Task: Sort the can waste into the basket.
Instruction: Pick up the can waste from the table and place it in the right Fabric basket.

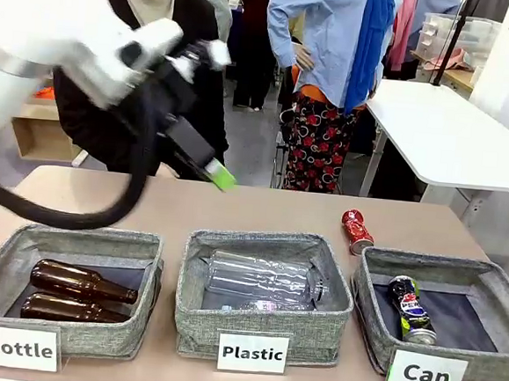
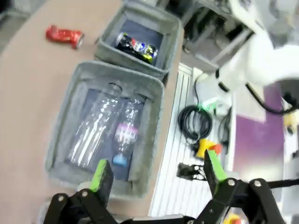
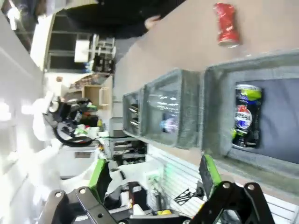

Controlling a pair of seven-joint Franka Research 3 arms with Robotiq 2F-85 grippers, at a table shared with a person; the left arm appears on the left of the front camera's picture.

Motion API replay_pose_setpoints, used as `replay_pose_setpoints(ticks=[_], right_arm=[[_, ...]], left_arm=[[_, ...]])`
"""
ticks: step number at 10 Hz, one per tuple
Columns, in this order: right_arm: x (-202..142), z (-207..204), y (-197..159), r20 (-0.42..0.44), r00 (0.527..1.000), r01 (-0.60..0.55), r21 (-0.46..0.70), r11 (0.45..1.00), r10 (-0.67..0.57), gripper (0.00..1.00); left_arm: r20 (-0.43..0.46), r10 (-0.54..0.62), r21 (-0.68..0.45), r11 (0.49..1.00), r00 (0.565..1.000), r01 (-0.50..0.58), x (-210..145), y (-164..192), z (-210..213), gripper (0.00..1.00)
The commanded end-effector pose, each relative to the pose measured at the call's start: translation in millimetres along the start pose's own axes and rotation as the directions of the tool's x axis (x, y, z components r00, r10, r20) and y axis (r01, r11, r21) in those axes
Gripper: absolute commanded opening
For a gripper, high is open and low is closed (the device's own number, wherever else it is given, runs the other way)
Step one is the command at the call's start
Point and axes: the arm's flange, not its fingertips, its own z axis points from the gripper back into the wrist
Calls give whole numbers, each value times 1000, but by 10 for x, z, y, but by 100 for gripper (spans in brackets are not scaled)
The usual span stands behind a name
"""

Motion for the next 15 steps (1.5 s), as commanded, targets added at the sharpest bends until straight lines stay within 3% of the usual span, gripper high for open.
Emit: replay_pose_setpoints(ticks=[1,3,4,6,7,8,9,10,11,15], right_arm=[[25,-440,207,-141,987,91,59,994,-82,100],[140,-834,274,-262,962,114,127,985,-78,100],[130,-959,276,-313,946,139,145,980,-88,100],[185,-1042,212,-278,954,158,149,976,-112,100],[226,-1022,165,-262,957,168,151,974,-124,100],[310,-981,82,-220,966,168,132,977,-136,100],[364,-951,12,-191,967,190,116,975,-166,100],[411,-912,-110,-144,974,183,42,982,-175,100],[268,-963,14,-240,961,168,118,979,-136,100],[268,-963,14,-240,961,168,118,979,-136,100]], left_arm=[[245,272,-61,962,931,-265,-345,153,412,100],[273,457,-225,886,847,-405,-899,594,702,100],[289,570,-285,818,769,-500,-1349,826,858,100],[389,720,-380,694,575,-612,-2287,1170,1275,100],[461,766,-434,636,449,-639,-2788,1267,1506,100],[512,771,-487,624,378,-611,-3222,1296,1686,100],[537,760,-497,636,366,-591,-3408,1229,1784,100],[433,785,-422,611,444,-670,-3057,1276,1544,100],[433,785,-422,611,444,-670,-3057,1276,1544,100],[433,785,-422,611,444,-670,-3057,1276,1544,100]])
